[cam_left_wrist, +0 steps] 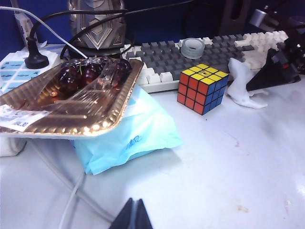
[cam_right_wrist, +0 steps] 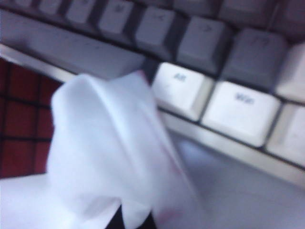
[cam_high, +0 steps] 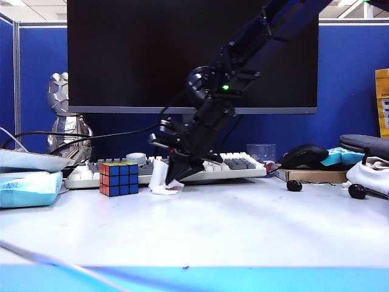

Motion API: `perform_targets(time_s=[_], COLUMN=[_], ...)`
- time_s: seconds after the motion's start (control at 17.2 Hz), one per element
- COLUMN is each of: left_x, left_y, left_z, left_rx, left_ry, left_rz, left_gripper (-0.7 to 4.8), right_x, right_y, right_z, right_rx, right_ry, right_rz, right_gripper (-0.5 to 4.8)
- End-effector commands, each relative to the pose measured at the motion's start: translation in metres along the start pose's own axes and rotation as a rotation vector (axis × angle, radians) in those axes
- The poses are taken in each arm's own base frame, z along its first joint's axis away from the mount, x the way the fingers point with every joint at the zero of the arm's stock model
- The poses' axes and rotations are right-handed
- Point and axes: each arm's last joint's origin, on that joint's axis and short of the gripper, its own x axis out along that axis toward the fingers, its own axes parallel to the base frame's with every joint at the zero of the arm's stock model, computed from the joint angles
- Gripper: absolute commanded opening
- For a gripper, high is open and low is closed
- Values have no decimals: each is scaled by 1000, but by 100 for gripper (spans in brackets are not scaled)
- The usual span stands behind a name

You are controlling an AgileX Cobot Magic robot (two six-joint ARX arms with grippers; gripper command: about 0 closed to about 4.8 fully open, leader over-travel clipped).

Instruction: Use the wet wipes on the table to wipe the cherry juice off the table, then put the wipes back on the table.

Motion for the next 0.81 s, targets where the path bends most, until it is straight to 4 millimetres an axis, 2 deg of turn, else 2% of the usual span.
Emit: perform_targets(time_s=[0.06,0.23,0.29,0.35,0.46,0.58,0.7,0.81], left_x=[0,0,0,0,0,0,0,0], left_y=[0,0,0,0,0,0,0,0], left_z=[-1,-1,-1,-1,-1,-1,-1,-1], left_rx=[-4,-4,-4,-4,-4,-4,-4,-4], left_ry=[8,8,8,8,8,8,8,8], left_rz=[-3,-3,-3,-3,-3,-3,-3,-3], left_gripper=[-2,-2,-2,-2,-2,-2,-2,-2], right_x=[2,-3,-4,-4,1,4,6,9], right_y=[-4,-16,-18,-18,-7,8,22,30], right_z=[0,-3,-4,-5,-3,-8,-14,-15], right_rx=[-5,13,13,13,-9,-11,-31,-54], right_ry=[-20,-7,6,12,14,66,121,118], right_rz=[-239,-531,-563,-544,-209,-30,82,-19], right_gripper=[-6,-6,-6,-6,-6,-6,-6,-6])
